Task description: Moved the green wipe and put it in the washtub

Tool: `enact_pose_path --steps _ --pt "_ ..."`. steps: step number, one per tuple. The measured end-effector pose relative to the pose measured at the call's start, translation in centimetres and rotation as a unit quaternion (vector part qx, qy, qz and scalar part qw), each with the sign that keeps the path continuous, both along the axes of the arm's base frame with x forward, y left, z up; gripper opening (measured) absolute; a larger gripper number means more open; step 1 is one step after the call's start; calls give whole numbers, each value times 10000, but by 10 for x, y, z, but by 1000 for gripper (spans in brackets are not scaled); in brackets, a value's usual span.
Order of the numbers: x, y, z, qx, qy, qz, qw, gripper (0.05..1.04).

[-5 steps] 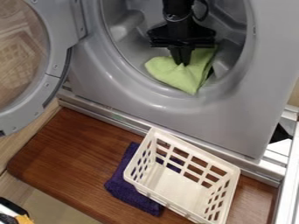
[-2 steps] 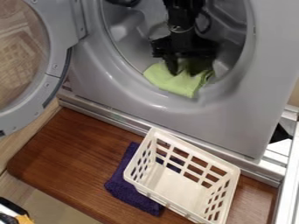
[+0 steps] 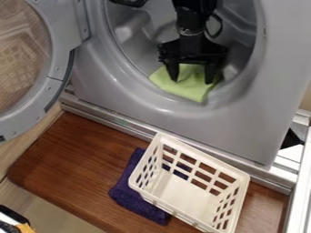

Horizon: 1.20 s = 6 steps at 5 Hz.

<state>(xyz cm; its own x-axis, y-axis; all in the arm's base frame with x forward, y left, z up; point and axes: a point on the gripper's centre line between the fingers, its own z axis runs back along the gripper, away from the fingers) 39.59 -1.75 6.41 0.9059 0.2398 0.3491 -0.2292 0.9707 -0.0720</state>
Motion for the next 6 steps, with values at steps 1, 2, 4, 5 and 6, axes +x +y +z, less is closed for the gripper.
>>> enact_pose_path --steps 1,2,4,5,6 --pt "0 -2 5 -38 -56 -59 10000 1000" --pt "-3 -1 16 -168 -155 -71 9997 1000" --pt "-43 24 55 -481 -292 46 9984 1000" --pt "-75 25 56 -499 46 -31 9987 1000" --pt "-105 14 55 -434 202 -141 9988 1000"
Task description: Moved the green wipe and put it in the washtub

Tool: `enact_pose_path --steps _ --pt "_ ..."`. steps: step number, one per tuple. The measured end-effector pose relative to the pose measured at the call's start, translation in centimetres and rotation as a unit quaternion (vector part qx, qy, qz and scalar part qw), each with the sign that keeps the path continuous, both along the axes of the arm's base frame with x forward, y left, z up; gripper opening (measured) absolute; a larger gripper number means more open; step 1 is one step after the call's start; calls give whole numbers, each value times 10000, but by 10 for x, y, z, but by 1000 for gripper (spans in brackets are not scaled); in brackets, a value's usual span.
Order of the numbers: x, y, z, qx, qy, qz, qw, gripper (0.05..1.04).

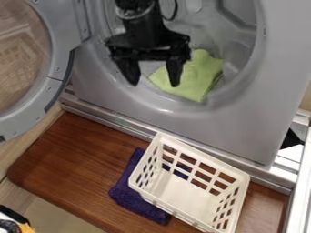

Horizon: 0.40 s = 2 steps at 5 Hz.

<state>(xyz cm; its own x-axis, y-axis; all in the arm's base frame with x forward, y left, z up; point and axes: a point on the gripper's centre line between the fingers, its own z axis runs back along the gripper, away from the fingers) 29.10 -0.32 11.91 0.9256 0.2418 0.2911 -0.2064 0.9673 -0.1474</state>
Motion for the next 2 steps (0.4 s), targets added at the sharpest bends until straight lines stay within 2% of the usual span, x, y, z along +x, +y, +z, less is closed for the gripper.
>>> enact_pose_path --steps 1,2 --pt "-34 -12 -2 464 260 -140 9985 1000" --pt "-34 -10 -1 499 243 -118 9984 999"
